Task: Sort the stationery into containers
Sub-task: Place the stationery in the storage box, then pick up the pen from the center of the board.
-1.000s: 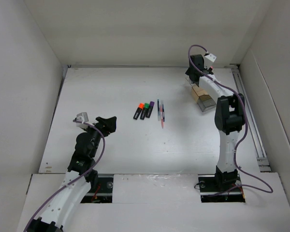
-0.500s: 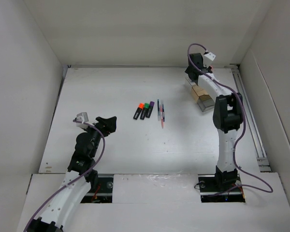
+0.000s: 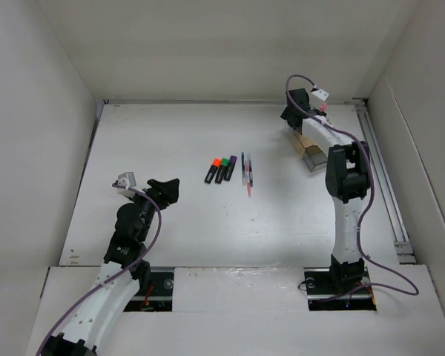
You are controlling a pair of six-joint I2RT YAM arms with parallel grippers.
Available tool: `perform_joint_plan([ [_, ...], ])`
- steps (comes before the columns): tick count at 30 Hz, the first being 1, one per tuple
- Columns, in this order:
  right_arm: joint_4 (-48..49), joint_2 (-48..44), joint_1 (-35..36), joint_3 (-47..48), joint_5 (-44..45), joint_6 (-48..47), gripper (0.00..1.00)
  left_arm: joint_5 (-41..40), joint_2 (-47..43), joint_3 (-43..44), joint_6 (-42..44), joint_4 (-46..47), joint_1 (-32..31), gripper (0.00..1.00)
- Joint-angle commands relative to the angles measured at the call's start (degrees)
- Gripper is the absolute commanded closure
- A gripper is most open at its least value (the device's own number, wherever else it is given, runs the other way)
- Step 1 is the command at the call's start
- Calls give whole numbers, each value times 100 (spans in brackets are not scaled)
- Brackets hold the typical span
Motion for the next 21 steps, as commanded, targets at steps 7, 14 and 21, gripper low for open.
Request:
perform_joint_plan([
  [7, 62, -1613, 405, -710, -77, 337, 33, 194, -32, 15, -22, 360, -19, 18],
  [14, 590, -2686, 1476, -2591, -954, 575, 100, 247, 134, 15, 30, 360, -19, 21],
  [21, 195, -2757, 2743, -3277, -315, 628, 86, 598, 881, 129, 136, 579, -19, 22],
])
